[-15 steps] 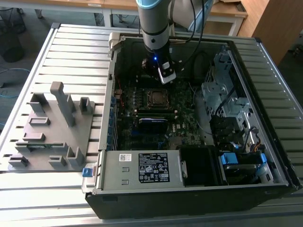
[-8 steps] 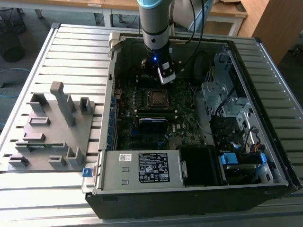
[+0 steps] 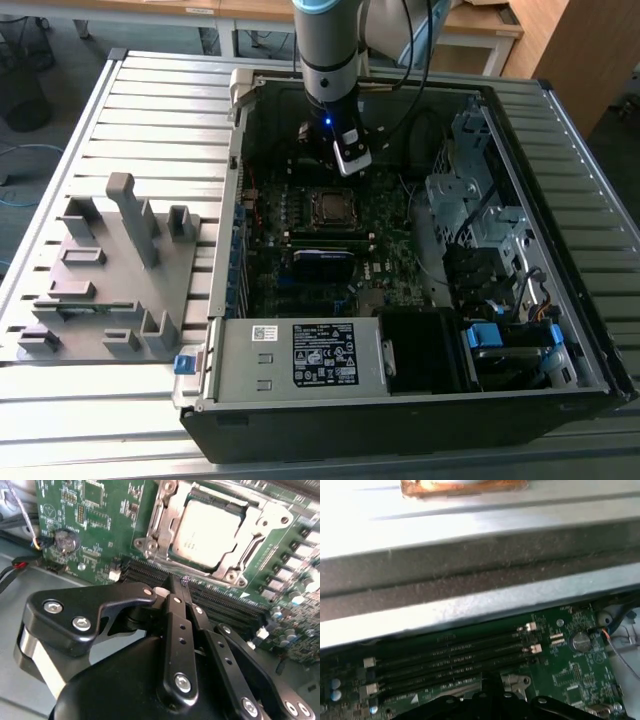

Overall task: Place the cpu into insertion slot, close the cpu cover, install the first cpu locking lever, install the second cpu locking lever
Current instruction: 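Install the first cpu locking lever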

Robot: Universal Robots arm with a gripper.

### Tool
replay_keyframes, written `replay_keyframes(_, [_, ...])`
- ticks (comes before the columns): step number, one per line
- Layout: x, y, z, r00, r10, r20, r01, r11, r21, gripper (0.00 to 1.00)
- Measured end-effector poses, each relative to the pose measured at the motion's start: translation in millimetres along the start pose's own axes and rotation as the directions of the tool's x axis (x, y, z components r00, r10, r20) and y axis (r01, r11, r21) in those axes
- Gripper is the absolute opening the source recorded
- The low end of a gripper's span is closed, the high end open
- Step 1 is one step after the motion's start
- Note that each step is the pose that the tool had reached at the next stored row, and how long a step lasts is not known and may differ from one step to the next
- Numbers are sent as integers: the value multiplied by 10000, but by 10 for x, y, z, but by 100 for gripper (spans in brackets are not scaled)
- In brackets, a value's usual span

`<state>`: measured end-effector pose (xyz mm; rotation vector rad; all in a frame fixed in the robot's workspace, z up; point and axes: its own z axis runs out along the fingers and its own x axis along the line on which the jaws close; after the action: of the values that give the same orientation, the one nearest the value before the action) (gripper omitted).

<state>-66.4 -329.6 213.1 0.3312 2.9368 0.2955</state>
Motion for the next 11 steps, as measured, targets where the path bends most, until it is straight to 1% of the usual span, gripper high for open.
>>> replay_keyframes(2, [0, 0, 0, 10000, -49, 34, 48, 9996, 275, 10])
replay_keyframes(3, [-1, 0, 0, 10000, -69, 49, 67, 9992, 384, 10])
replay_keyframes(4, [-1, 0, 0, 10000, -79, 56, 76, 9990, 431, 10])
replay_keyframes(7, [-1, 0, 0, 10000, -81, 57, 78, 9990, 436, 10])
replay_keyframes(8, [0, 0, 0, 9999, -83, 61, 80, 9989, 455, 10])
replay_keyframes(9, [0, 1, 0, 9999, -94, 74, 90, 9986, 521, 10])
replay_keyframes(11, [0, 0, 0, 9999, -132, 96, 124, 9974, 710, 10])
